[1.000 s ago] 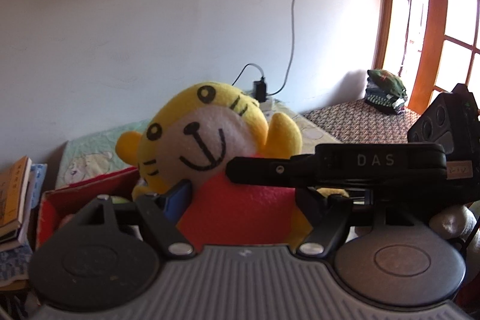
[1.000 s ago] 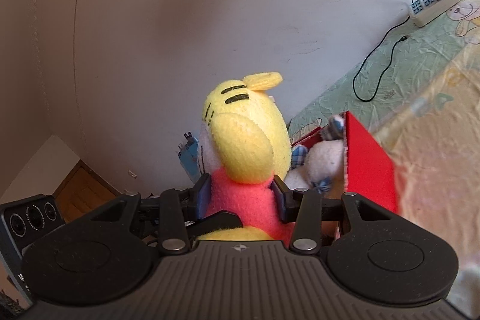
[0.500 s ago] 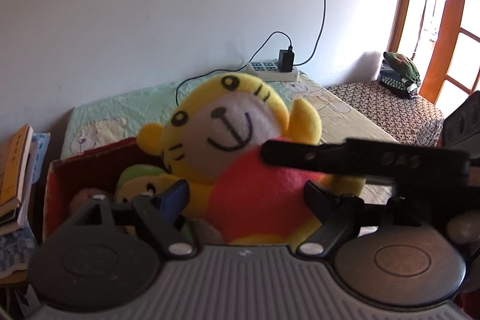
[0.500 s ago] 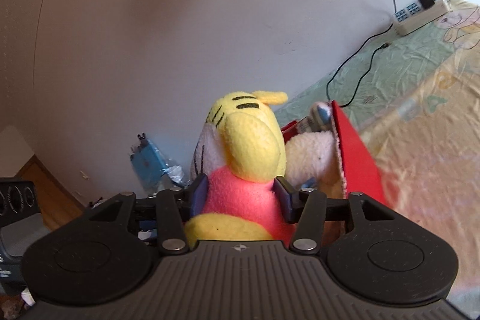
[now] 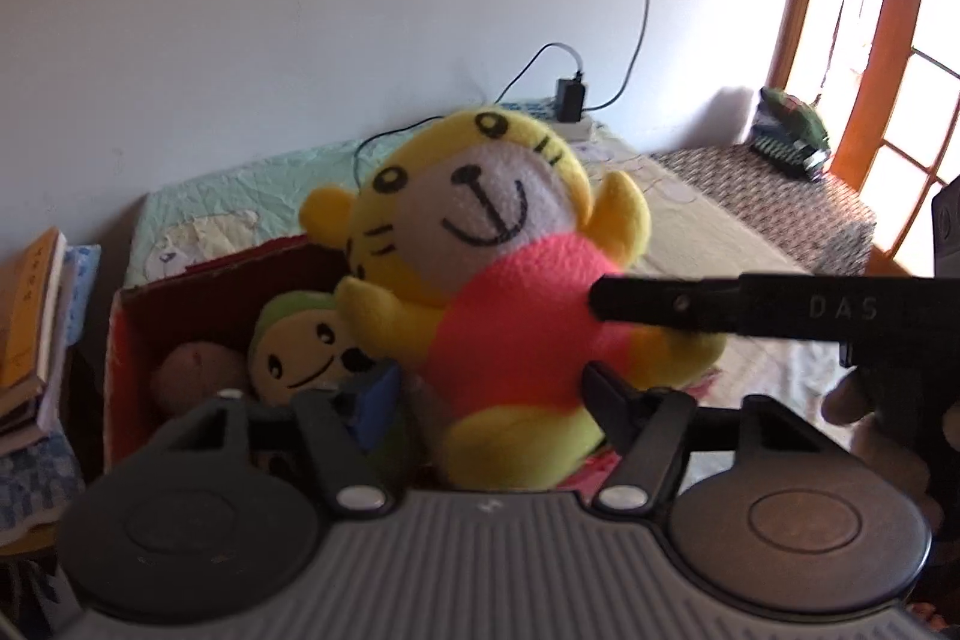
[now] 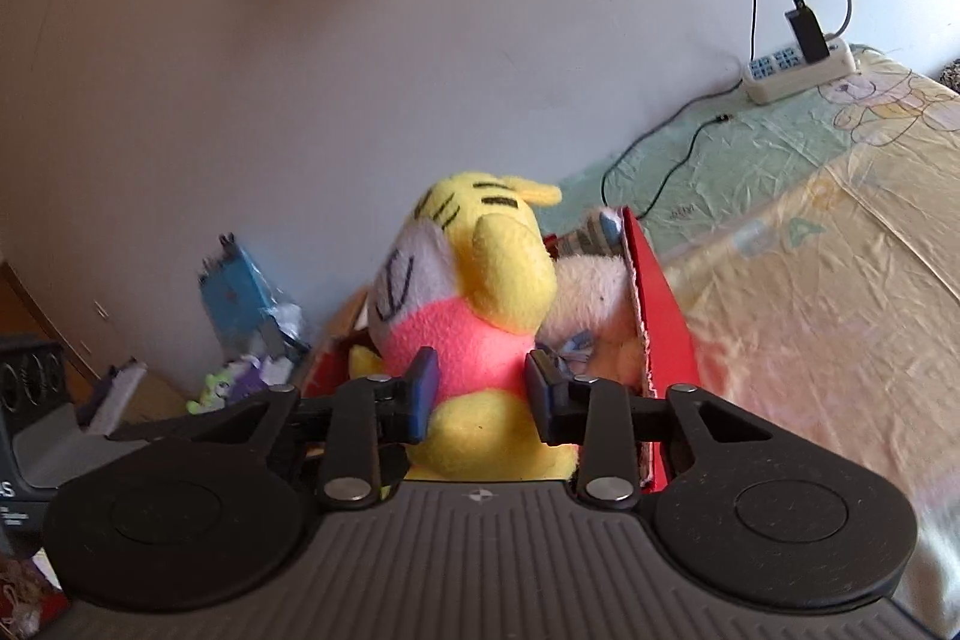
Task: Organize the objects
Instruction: 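Lower the yellow tiger plush into the box beside the bunnies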
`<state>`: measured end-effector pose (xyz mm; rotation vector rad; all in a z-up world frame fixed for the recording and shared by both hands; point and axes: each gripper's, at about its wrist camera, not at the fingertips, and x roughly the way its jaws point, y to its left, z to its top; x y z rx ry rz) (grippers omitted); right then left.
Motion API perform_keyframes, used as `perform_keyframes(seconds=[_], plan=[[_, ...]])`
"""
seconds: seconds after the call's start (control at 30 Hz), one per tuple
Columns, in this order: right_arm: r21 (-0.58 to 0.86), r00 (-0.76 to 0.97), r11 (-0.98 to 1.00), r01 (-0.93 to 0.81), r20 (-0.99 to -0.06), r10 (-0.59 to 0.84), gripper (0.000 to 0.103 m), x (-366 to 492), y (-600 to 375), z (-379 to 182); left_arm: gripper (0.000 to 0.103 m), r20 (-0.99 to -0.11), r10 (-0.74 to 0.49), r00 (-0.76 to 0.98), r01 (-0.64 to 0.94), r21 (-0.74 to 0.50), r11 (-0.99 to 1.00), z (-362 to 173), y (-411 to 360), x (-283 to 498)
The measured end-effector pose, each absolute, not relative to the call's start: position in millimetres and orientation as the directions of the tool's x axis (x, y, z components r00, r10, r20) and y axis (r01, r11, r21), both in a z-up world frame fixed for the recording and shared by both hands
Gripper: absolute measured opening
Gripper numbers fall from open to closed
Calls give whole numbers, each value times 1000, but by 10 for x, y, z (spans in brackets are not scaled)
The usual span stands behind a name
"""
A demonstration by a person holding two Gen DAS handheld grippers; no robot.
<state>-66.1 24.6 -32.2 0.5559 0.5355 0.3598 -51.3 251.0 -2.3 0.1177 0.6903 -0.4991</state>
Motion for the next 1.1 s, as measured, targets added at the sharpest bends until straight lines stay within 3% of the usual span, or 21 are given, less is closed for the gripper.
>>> perform_keyframes(seconds=[0.07, 0.17, 0.5, 0.63, 1.1], plan=[[575, 772, 798, -182, -419, 478, 26, -548, 349, -376, 69, -652, -359, 667, 457, -22, 889, -78, 2491, -463], [481, 767, 853, -204, -462, 445, 26, -482, 586, -392, 68, -669, -361, 650, 446, -50, 894, -119, 2573, -405], [503, 763, 842, -192, -463, 451, 35, -672, 496, -317, 73, -649, -391, 652, 445, -91, 891, -23, 2730, -519], [502, 777, 845, -184, -452, 438, 35, -761, 482, -283, 81, -652, -383, 654, 420, -108, 901, 39, 2757, -510], [445, 779, 875, -189, -475, 409, 36, -785, 424, -237, 82, -766, -156, 624, 201, -36, 979, 54, 2576, -495]])
